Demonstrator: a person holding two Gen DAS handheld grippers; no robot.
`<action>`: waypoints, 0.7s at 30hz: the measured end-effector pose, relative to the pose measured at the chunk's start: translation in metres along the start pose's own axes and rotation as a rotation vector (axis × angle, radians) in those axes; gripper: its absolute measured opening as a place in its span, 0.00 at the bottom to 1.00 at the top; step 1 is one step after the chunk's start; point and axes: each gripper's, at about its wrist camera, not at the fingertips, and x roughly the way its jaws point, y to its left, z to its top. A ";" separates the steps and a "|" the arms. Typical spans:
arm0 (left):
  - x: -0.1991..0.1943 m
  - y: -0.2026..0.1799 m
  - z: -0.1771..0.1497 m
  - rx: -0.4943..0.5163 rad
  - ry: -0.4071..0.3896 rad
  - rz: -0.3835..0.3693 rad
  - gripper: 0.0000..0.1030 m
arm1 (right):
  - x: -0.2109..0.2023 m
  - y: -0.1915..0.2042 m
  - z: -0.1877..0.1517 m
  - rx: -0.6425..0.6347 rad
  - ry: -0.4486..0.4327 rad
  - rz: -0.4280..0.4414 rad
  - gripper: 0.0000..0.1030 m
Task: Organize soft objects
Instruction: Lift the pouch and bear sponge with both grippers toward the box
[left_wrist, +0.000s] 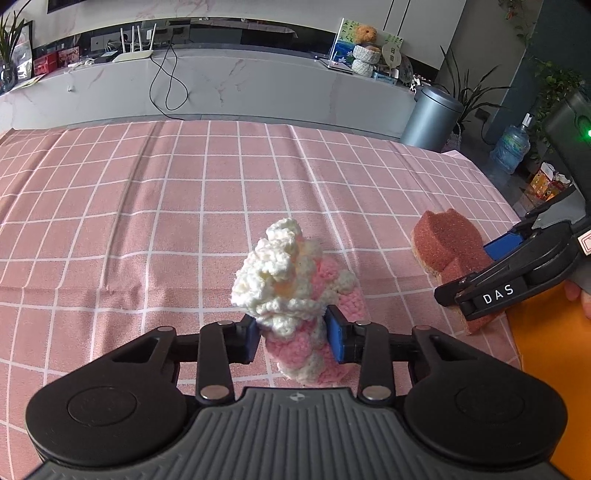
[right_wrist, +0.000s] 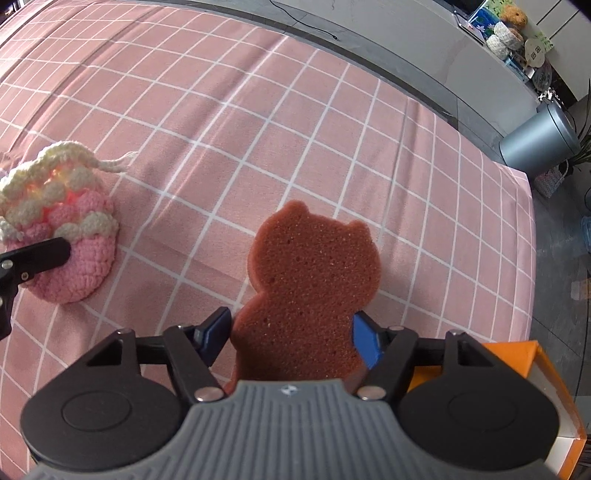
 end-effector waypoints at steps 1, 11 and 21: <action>-0.001 0.000 0.000 0.002 -0.001 -0.001 0.38 | -0.001 0.001 -0.001 0.002 -0.005 0.005 0.66; -0.024 0.001 -0.014 -0.003 -0.012 -0.028 0.32 | -0.036 0.038 -0.029 -0.013 -0.054 0.156 0.66; -0.078 0.014 -0.066 -0.054 0.031 -0.072 0.32 | -0.081 0.102 -0.092 -0.058 -0.118 0.257 0.66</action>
